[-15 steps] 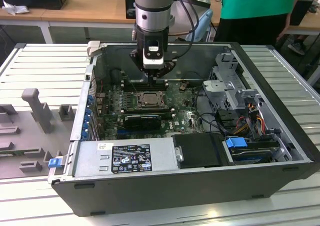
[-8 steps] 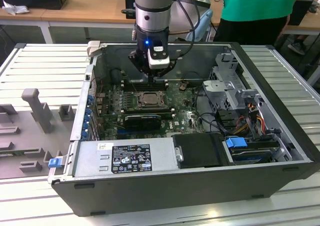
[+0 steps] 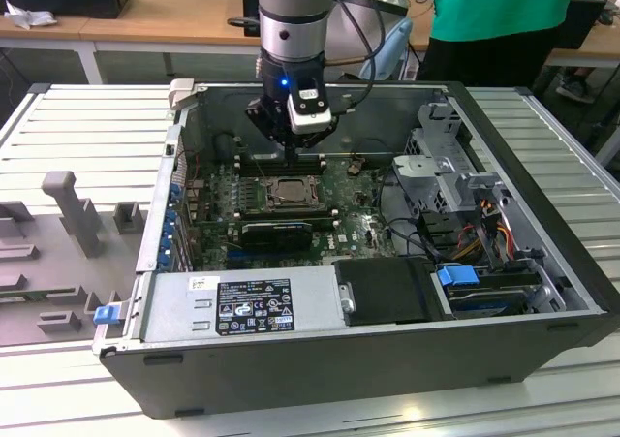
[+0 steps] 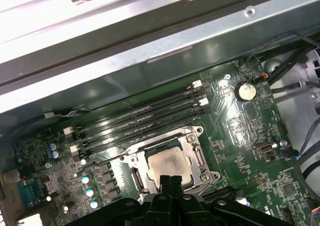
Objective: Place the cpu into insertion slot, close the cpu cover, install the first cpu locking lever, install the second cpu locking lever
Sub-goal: 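Install the first cpu locking lever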
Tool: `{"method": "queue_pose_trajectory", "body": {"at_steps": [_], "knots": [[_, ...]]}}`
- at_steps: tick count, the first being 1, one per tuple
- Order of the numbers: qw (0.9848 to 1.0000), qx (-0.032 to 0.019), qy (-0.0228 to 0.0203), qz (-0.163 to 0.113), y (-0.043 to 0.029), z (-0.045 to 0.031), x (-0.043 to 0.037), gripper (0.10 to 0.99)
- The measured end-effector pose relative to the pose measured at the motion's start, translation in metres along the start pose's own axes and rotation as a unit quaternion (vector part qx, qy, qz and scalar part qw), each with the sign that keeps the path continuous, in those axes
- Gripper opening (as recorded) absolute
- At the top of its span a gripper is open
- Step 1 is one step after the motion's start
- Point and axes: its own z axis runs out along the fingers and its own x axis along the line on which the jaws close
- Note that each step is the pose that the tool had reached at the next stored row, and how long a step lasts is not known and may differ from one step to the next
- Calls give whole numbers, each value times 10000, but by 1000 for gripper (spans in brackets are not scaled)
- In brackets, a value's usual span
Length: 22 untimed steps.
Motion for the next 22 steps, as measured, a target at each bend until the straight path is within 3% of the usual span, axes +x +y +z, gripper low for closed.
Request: {"method": "queue_pose_trajectory", "body": {"at_steps": [22], "knots": [[10000,0,0,-1,-34,-3,90,106]]}}
